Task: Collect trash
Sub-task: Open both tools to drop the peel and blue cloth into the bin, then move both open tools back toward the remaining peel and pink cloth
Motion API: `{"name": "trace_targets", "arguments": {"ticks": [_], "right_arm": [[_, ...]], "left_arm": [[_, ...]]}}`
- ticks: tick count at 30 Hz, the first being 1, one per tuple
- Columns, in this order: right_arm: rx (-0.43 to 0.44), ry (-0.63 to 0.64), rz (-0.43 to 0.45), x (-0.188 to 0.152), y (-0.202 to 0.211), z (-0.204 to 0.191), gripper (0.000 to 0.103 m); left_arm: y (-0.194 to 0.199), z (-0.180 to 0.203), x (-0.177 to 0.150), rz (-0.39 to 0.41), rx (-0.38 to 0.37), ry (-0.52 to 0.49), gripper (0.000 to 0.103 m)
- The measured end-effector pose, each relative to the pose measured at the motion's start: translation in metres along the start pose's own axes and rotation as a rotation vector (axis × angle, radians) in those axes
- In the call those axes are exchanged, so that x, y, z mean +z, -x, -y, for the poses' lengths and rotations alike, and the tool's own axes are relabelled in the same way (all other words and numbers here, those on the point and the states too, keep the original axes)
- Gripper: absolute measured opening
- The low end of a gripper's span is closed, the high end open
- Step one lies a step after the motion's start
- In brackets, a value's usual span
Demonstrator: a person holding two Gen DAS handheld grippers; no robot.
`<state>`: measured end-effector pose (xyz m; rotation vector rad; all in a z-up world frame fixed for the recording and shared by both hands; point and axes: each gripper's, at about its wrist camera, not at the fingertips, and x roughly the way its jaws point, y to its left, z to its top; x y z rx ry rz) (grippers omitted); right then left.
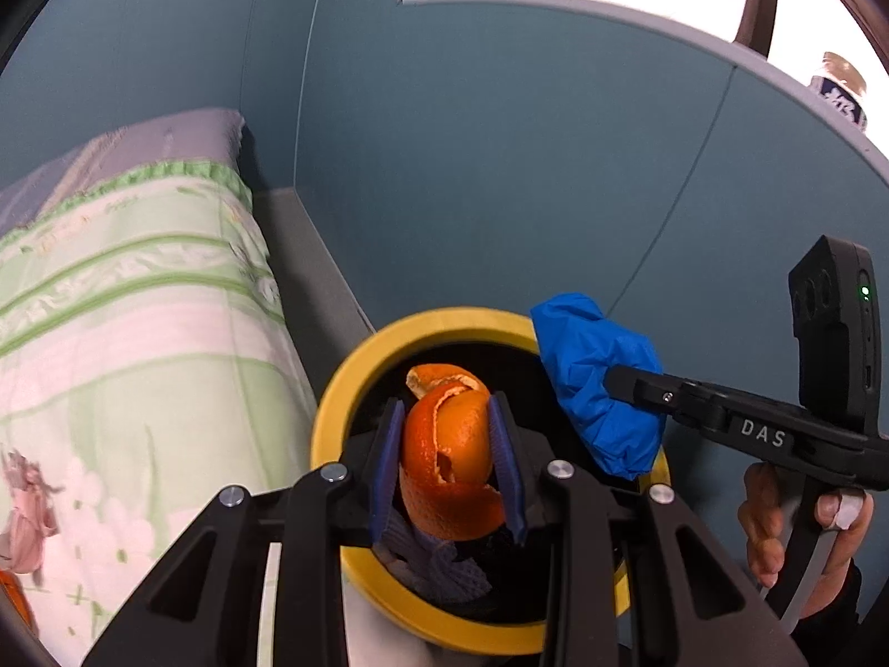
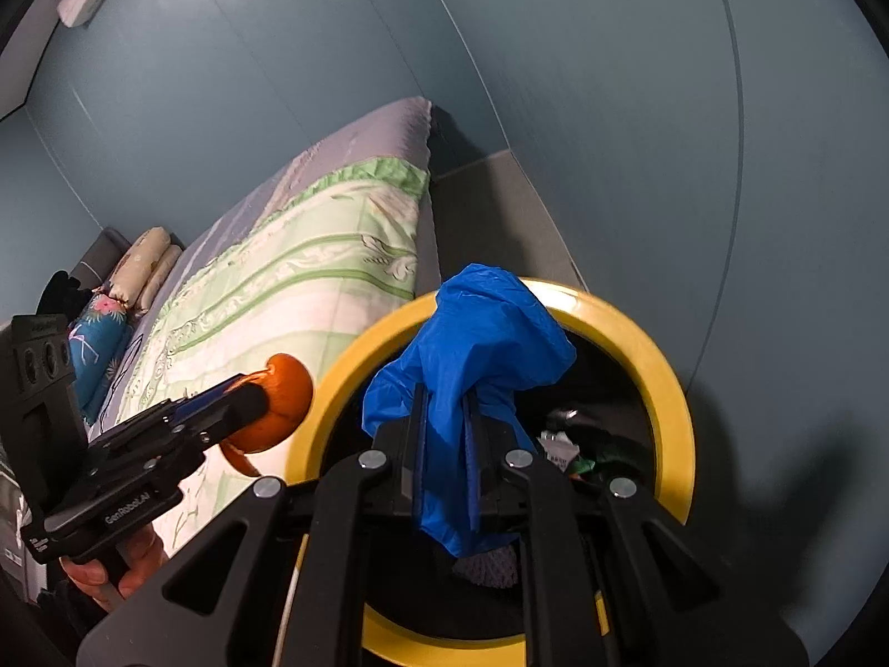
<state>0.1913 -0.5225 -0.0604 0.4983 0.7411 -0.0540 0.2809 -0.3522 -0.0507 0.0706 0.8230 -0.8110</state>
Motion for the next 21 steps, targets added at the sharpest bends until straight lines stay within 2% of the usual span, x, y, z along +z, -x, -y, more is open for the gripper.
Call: {"name": "trace_targets", "arguments": {"ticks": [4,6,8,10,13,19,21], "right_arm": [[-0.001,-0.02,-0.017,-0.001,-0.003,0.007,0.011],[-0.006,-0.031,-0.02,0.0,-0.004,0.01,0.014],[-0.016,-0.043,-0.013,0.003,-0.005,0.011,0.024],[-0.023,-0.051,-0.006,0.003,-0.002,0.014,0.029],[-0.024,-0.062,0.002,0.003,0.003,0.016,0.03],[-0.023,-0.068,0.018,0.003,0.017,0.012,0.031],[-0.021,-0.062,0.024,0.003,0.022,0.006,0.033]], "left_arm": [[-0.014,-0.006,0.0,-0.038,-0.015,0.031,0.031],[-0.016,-0.008,0.0,-0.039,-0.021,0.042,0.047],[-0.015,-0.012,0.002,-0.025,-0.022,0.057,0.055],[-0.013,-0.012,0.003,-0.017,-0.02,0.056,0.056],[-0.007,-0.015,0.002,-0.004,-0.013,0.064,0.061],[0.015,-0.033,0.0,0.029,0.001,0.089,0.062],[0.028,-0.038,-0.002,0.045,0.012,0.098,0.067]]}}
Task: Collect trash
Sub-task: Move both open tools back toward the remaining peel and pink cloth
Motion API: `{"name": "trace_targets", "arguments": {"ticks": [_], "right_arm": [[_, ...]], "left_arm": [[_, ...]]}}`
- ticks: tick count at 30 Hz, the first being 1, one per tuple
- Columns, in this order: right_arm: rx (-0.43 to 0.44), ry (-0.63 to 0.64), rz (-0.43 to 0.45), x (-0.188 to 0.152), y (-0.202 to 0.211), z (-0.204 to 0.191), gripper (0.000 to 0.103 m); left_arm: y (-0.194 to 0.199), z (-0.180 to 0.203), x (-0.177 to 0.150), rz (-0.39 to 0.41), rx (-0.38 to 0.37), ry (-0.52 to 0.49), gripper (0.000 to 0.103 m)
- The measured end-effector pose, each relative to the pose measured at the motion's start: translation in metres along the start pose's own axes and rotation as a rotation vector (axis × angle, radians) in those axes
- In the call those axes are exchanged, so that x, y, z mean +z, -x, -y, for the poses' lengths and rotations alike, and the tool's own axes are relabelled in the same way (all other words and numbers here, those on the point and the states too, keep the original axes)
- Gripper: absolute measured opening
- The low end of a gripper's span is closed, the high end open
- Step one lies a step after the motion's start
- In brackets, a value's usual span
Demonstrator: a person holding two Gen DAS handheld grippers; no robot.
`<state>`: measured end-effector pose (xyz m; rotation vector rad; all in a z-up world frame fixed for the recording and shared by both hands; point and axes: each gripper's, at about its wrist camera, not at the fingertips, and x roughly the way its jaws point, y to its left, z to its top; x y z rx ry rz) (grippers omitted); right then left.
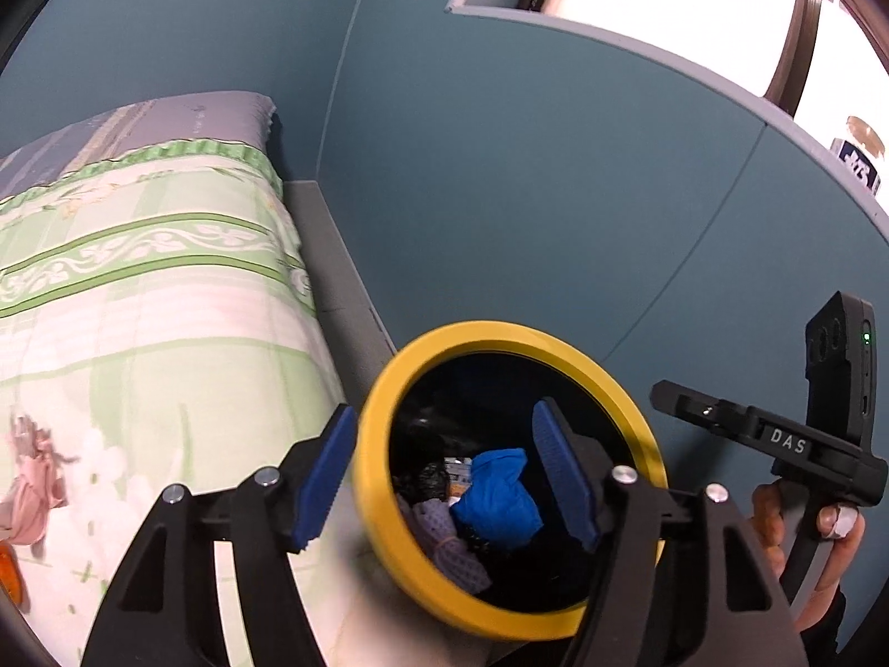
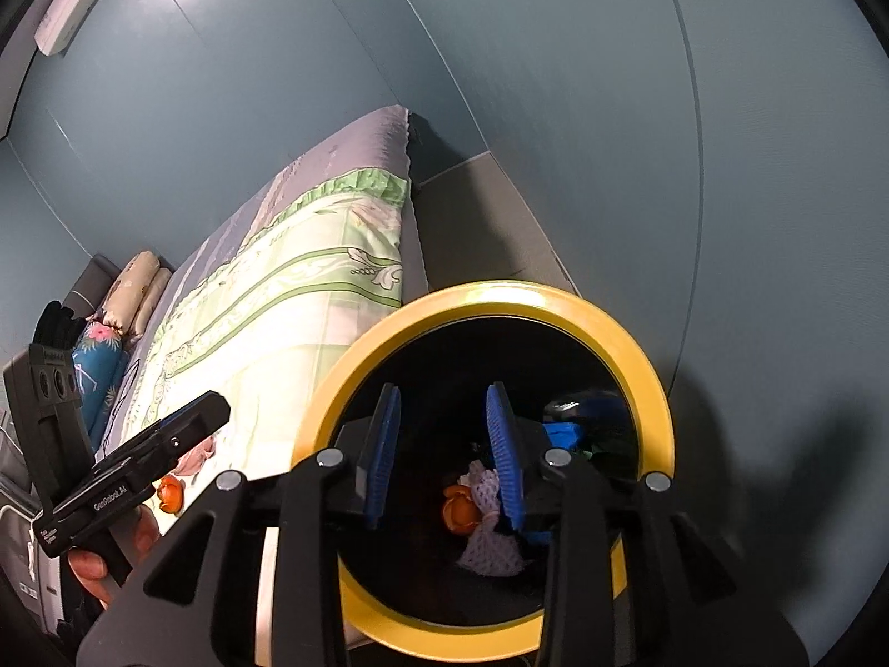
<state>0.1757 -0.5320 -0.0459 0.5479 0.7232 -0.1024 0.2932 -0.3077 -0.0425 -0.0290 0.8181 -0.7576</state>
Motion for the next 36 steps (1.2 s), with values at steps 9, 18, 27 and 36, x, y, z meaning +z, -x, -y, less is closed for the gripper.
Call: {"name": "trace_targets", "arguments": {"ticks": [9,18,27,36], "right_arm": [[0.055,0.075,0.013,0.002,0.009,-0.056,0.051],[0.168,0.194,-0.054,0.002,-0.02,-0.148,0.057],[0.264,0.301,-0.196,-0.023,-0.07,-0.244,0.06],[0.297,0.405,-0.316,-0.05,-0.121,-0.324,0.06]], "left_arm": [[0.065,-0.042,-0.012,0.099,0.092,0.034,0.078],[0.133,-0.111,-0.04,0.155,0.255,0.087,0.083],[0.183,-0.189,-0.076,0.161,0.35,0.184,0.083],[0.186,-0.245,-0.118,0.106,0.384,0.259,0.083]]}}
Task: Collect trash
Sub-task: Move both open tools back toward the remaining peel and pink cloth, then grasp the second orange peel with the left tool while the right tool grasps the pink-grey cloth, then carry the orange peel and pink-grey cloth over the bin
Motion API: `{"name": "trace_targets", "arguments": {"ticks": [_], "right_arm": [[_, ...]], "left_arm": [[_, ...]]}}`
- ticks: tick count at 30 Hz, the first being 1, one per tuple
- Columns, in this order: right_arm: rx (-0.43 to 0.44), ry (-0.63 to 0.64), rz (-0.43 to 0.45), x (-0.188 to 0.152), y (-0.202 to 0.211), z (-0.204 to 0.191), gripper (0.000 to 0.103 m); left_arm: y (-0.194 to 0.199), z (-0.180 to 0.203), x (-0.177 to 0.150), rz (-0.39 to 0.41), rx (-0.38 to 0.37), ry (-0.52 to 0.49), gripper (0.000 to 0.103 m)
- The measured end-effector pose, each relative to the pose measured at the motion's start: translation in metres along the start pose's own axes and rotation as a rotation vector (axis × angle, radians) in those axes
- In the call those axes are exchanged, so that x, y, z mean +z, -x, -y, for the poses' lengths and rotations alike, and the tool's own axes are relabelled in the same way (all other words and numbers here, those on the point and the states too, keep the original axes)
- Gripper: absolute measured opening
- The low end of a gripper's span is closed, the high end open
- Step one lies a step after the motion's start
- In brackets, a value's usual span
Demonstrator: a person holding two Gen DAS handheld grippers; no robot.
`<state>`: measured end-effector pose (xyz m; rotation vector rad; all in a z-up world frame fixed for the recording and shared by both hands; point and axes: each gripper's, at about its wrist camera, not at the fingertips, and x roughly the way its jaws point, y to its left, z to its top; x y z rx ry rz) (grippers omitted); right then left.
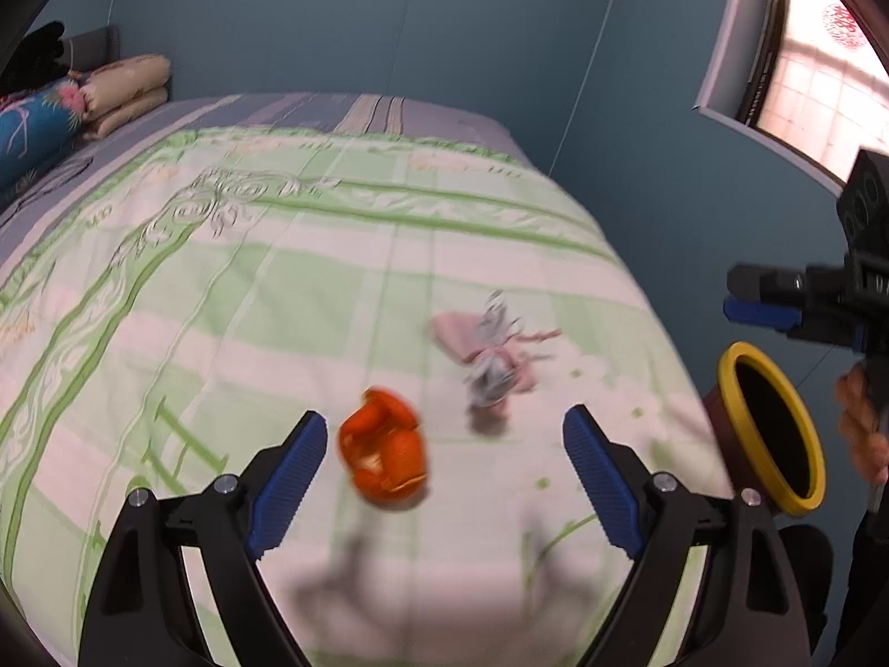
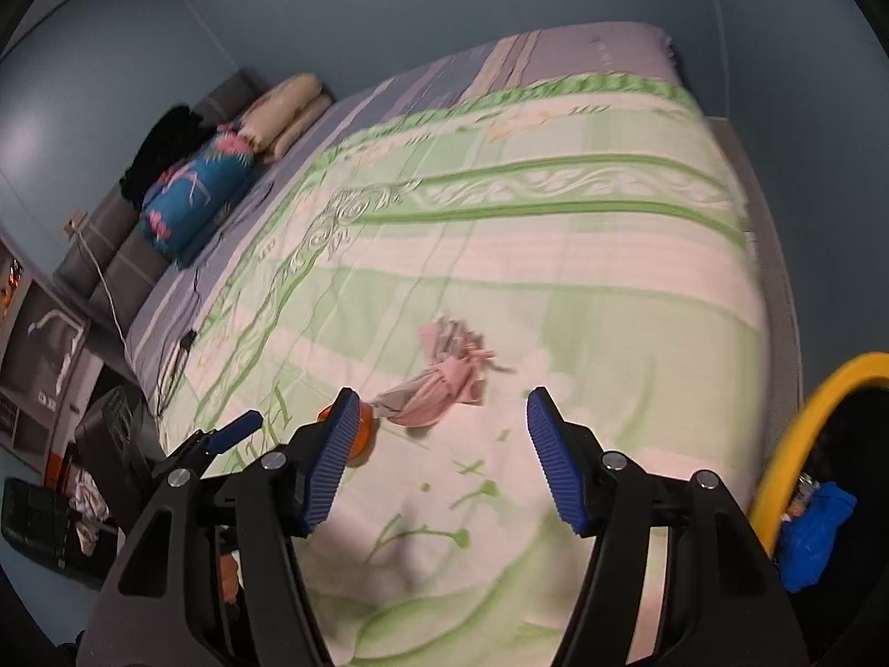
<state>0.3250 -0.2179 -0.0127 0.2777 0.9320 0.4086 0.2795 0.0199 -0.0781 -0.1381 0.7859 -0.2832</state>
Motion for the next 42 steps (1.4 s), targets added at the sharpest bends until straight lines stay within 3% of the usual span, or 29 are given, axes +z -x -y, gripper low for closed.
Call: {"name": "trace_targets", "arguments": {"ticks": [8,15,26,29,33,36,42], "right_arm": [[-0.002,0.013,-0.138,0.005,-0.073,-0.017,0.059],[-0.057,0.038,-0.257,0.009,-0.128,-0.031,0.058],[-0.139,0.007,-0.335,0.01,-0.173,-0.023,0.057],[-0.146,-0.002,-0.343,0.011,-0.179,-0.02,0.046],[-0.159,-0.009,-0.356,0.012,-0.184,-0.019,0.042],[-0.174,0.001,-0.365,0.012,-0.189,-0.02,0.039],[-0.209,0.031,-0.361,0.011,-0.191,-0.022,0.022]], "left_arm": [[-0.032,-0.024,-0.014,-0.071,0.0,0.007,0.083],[-0.051,-0.032,-0.011,-0.096,-0.005,0.004,0.083],[-0.074,-0.041,-0.009,-0.11,-0.024,0.049,0.082],[-0.076,-0.038,-0.009,-0.106,-0.018,0.043,0.07],[-0.083,-0.034,-0.012,-0.122,-0.021,0.028,0.051],[-0.084,-0.031,-0.012,-0.121,-0.011,0.014,0.043],[-0.078,-0.03,-0.009,-0.112,-0.005,0.011,0.032]]}}
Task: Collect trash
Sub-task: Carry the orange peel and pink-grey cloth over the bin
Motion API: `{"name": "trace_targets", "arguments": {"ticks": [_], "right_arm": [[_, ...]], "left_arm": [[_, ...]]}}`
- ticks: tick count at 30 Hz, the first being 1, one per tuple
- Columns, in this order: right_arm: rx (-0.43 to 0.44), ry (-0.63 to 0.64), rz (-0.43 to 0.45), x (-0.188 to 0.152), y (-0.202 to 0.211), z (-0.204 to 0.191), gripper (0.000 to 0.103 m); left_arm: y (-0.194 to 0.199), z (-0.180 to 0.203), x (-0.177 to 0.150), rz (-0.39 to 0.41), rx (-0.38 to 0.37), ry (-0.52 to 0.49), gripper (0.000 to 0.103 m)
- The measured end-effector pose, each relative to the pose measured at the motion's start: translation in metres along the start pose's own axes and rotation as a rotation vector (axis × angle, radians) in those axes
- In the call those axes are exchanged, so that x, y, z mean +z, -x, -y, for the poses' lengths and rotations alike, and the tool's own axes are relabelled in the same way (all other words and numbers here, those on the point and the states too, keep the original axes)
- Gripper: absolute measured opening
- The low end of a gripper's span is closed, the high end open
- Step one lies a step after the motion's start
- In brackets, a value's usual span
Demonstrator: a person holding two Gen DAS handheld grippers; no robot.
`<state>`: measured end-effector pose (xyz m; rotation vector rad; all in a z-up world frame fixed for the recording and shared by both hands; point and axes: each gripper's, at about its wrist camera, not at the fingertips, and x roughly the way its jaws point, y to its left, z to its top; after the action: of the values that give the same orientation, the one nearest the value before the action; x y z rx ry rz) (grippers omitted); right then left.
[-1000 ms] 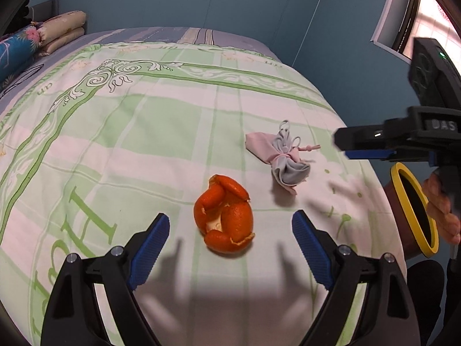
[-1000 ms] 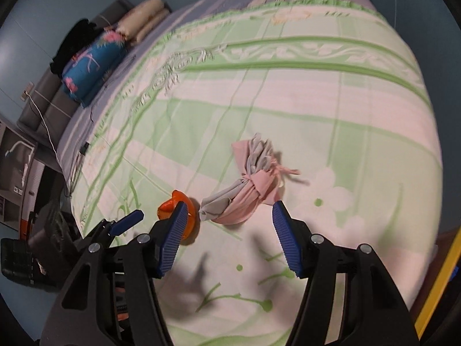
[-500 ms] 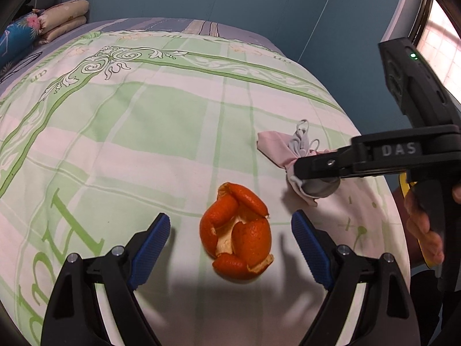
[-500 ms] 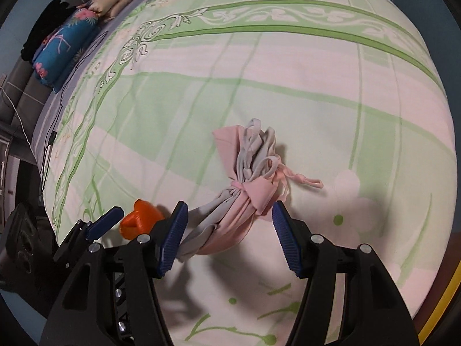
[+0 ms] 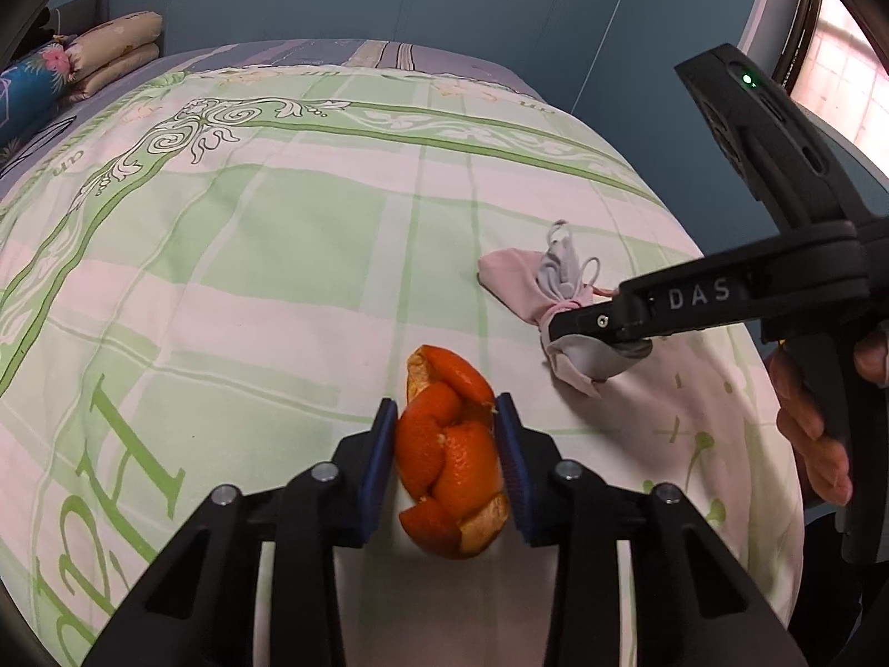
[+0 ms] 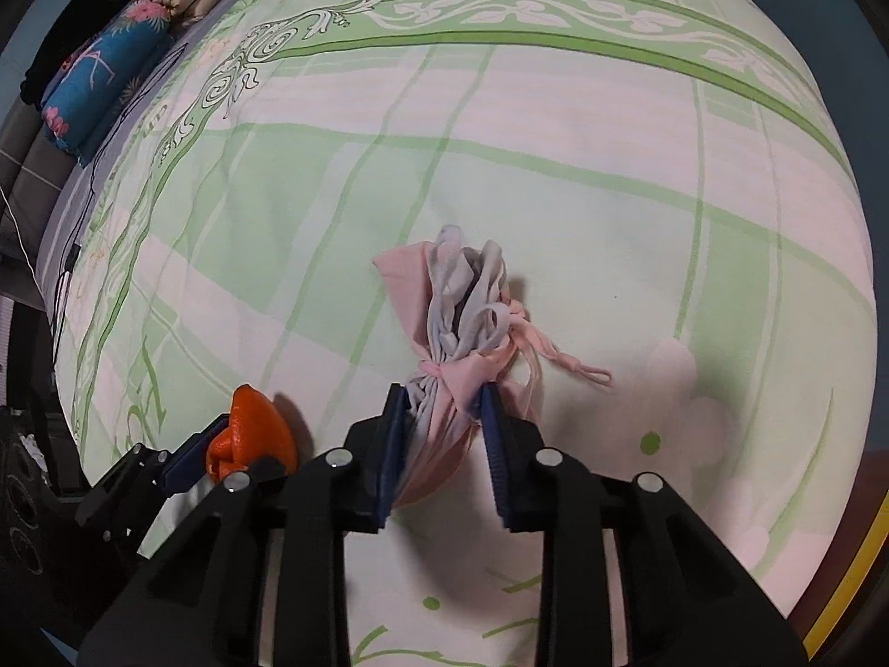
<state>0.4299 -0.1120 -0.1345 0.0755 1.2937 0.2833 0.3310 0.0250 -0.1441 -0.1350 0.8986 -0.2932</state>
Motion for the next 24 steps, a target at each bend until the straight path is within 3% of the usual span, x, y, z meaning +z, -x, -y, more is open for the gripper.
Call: {"name": "trace_targets", "arguments": {"ticks": [11,24], "right_arm": [[0.074,-0.025,0.052,-0.009,0.036,0.013,0.018],[0.11,-0.034,0.201,-0.059,0.131,0.05,0.018]], "left_arm": [[0.037,0.012,0.004,0.049,-0.018,-0.02,0.031],[0.082,0.064,0.012,0.104,-0.045,-0.063,0.031]]}}
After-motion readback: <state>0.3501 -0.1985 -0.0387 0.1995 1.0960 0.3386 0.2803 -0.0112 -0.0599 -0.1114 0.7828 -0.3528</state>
